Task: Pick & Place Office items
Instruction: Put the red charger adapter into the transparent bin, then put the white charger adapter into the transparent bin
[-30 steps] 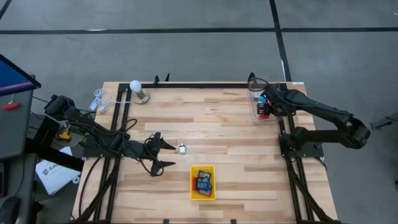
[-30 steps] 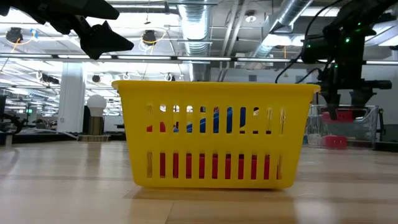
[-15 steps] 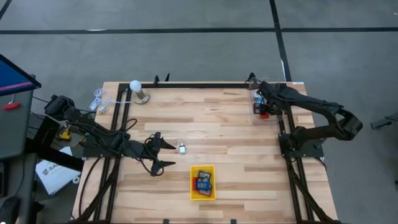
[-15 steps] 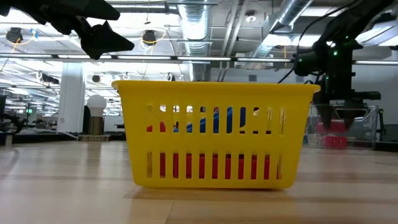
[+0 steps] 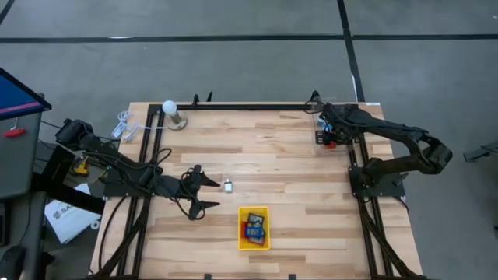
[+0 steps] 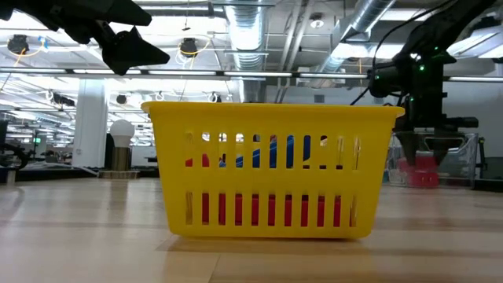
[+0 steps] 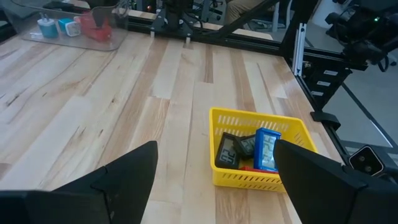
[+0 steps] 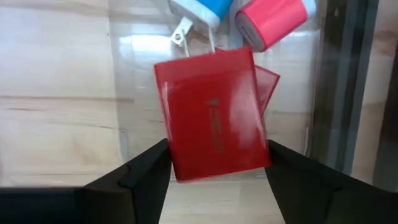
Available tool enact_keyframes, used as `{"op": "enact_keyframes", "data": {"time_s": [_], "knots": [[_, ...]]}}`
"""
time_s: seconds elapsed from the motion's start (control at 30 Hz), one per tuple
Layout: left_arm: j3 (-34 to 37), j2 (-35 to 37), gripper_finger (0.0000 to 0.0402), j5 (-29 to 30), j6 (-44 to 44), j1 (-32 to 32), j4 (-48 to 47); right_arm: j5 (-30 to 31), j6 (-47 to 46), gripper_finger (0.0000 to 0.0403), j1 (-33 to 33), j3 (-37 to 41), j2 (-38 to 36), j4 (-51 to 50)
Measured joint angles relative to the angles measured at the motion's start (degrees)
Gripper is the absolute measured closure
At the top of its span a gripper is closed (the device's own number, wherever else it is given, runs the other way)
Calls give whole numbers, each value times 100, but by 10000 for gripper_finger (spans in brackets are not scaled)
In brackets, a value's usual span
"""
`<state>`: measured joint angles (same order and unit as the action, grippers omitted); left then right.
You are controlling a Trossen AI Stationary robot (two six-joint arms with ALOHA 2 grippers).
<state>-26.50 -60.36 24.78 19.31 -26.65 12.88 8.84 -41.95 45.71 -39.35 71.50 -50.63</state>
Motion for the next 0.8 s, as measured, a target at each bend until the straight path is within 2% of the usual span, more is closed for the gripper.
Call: {"op": "enact_keyframes", "data": {"time_s": [0.47,0.67,0.8], "knots": [[0,0,85,0,-4,0,0,5,14,153,-65,-61,-806,37],[0,0,85,27,-105,5,-129,11,46,153,-547,-346,-1541,178],[0,-1,85,463,94,48,-579,16,-187,153,-1305,-387,-2126,705]]}}
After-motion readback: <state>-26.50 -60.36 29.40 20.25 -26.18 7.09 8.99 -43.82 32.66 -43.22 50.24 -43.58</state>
